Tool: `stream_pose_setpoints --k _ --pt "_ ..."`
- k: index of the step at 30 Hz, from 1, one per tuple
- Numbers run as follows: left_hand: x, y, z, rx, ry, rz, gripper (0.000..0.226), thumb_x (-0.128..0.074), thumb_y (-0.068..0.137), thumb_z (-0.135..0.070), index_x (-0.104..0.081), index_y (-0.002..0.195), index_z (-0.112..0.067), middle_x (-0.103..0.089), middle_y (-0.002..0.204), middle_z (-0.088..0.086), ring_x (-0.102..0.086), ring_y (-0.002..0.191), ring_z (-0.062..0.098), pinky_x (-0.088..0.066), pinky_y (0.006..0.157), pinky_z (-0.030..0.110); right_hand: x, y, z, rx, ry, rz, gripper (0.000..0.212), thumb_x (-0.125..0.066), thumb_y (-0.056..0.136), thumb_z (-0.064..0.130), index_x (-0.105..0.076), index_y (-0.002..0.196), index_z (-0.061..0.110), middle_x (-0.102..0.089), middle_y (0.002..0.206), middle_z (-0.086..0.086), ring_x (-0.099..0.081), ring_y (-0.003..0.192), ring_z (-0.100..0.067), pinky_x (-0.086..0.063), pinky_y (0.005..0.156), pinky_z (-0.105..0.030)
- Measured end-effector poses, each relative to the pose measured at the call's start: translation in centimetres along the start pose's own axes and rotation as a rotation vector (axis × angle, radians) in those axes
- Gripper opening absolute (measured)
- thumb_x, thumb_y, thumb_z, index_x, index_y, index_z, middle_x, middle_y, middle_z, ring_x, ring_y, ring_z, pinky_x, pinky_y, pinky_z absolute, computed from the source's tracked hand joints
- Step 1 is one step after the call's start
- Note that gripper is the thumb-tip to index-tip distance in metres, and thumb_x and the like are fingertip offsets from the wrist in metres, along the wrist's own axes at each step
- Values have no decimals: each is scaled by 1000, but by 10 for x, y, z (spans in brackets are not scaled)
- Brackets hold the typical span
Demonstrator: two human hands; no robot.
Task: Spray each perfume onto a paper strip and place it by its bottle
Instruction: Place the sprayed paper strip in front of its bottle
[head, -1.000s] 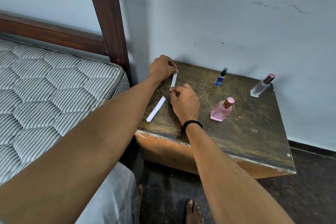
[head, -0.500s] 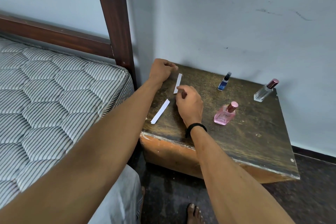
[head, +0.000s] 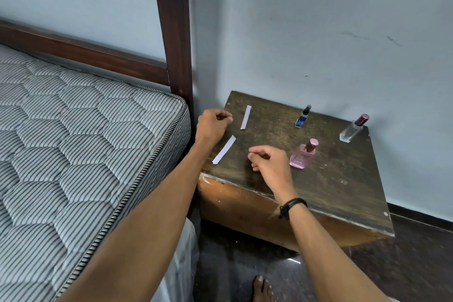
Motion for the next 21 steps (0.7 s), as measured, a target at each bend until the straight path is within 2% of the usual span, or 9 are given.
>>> stream_pose_setpoints --k 2,4,7,9,11,14,17,21 --pt "-2 -9 -9 -58 18 1 7 -73 86 -23 -78 91 -25 -69 80 -17 -65 81 2 -52 83 22 14 -14 -7 -40 -74 -14 22 -74 91 12 -76 82 32 -76 75 13 -73 67 -7 -62 71 -29" --pt "-8 -22 -21 -123 19 41 10 -73 85 -22 -78 93 -24 -72 85 -14 -66 84 4 -51 85 22 32 -24 -16 -101 -168 -57 23 -76 87 15 -76 71 32 -74 68 18 -73 65 -6 -61 72 -30" --pt "-27 -43 -35 -202 73 174 13 -74 86 -22 -78 98 -22 -75 96 -8 -67 91 7 -51 90 23 63 -30 -31 -277 -150 -99 15 -81 79 14 -79 67 23 -76 65 6 -74 64 -13 -63 72 -35" --pt "-42 -56 -39 -205 91 268 16 -74 87 -21 -78 102 -20 -76 103 -4 -68 98 9 -51 95 25 80 -34 -37 -396 -13 -83 10 -86 76 9 -79 70 14 -77 68 -5 -71 57 -11 -62 64 -30" --pt "-55 -68 -40 -203 94 338 18 -76 86 -20 -78 104 -19 -76 106 -3 -67 99 10 -51 97 26 92 -37 -42 -432 52 -115 12 -89 75 6 -78 73 11 -76 68 -8 -69 54 -10 -59 59 -26" --pt "-72 -83 -39 -216 97 417 25 -78 85 -22 -76 110 -18 -75 110 -2 -67 99 9 -49 99 24 106 -36 -47 -390 3 -269 17 -89 75 10 -75 83 17 -78 76 -8 -73 63 -16 -64 71 -36" --pt "-84 -92 -39 -201 75 465 31 -79 84 -22 -75 114 -17 -76 111 -1 -68 98 7 -50 99 24 116 -30 -48 -277 9 -354 24 -85 82 13 -74 102 22 -74 90 3 -74 79 -17 -62 86 -46" --pt "-95 -95 -39 -173 38 468 33 -80 83 -22 -75 115 -16 -76 107 -1 -69 97 9 -52 100 29 117 -19 -43 -164 122 -299 43 -81 88 11 -70 127 26 -70 112 6 -71 91 -9 -62 76 -31"
Point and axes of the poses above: each hand's wrist, its own y-axis towards the middle knuckle, its own x-axis out of the back of the hand, z = x × y, the point moved 1 cm from there along y, towards the middle knuckle
